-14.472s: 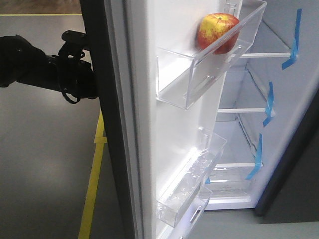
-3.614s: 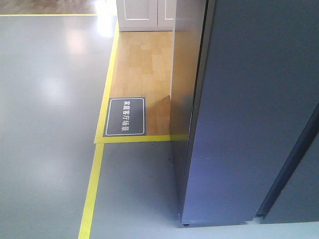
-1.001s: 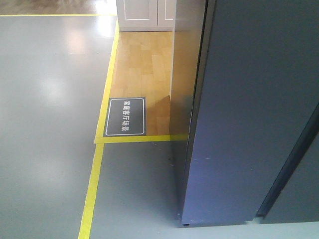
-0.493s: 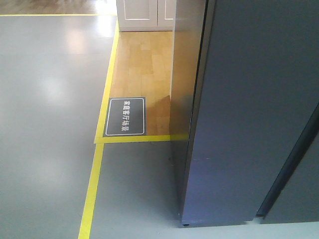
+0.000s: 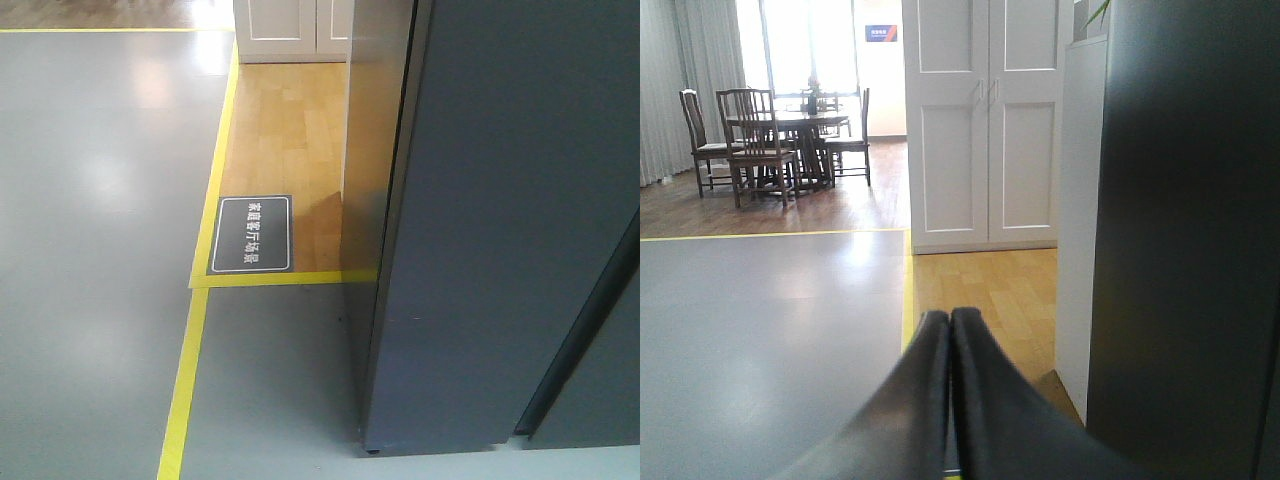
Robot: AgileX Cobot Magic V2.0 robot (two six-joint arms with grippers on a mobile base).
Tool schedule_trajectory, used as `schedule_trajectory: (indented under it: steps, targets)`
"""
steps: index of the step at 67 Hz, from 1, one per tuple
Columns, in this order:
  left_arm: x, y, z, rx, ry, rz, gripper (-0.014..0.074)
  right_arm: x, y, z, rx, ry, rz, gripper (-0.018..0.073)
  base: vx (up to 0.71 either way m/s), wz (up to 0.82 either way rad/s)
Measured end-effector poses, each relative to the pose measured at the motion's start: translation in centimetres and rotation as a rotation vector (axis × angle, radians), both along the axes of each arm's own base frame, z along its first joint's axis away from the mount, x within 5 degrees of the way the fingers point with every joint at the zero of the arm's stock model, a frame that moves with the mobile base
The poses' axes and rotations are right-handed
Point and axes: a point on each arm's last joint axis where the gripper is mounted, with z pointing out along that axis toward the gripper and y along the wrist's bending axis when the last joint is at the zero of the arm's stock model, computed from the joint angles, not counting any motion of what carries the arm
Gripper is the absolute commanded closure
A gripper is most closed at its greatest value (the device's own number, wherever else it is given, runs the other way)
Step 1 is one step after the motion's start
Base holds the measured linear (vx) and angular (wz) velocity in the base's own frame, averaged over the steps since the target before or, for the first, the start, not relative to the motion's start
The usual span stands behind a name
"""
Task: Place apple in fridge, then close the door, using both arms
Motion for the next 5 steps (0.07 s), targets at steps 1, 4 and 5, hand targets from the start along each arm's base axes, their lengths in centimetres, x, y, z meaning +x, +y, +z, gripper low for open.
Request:
schedule_trajectory:
  steps: [1, 4, 5]
  targets:
    - [0.00, 0.00, 0.00, 0.000, 0.000, 0.000, 0.0603, 0.00, 0.00, 0.00, 0.000, 0.000, 0.000, 0.0562, 0.00, 0.00]
    - [0.00, 0.00, 0.00, 0.000, 0.000, 0.000, 0.0603, 0.00, 0.00, 0.00, 0.000, 0.000, 0.000, 0.0562, 0.00, 0.00]
    - [0.00, 0.00, 0.00, 0.000, 0.000, 0.000, 0.0603, 0.00, 0.00, 0.00, 0.000, 0.000, 0.000, 0.0562, 0.00, 0.00]
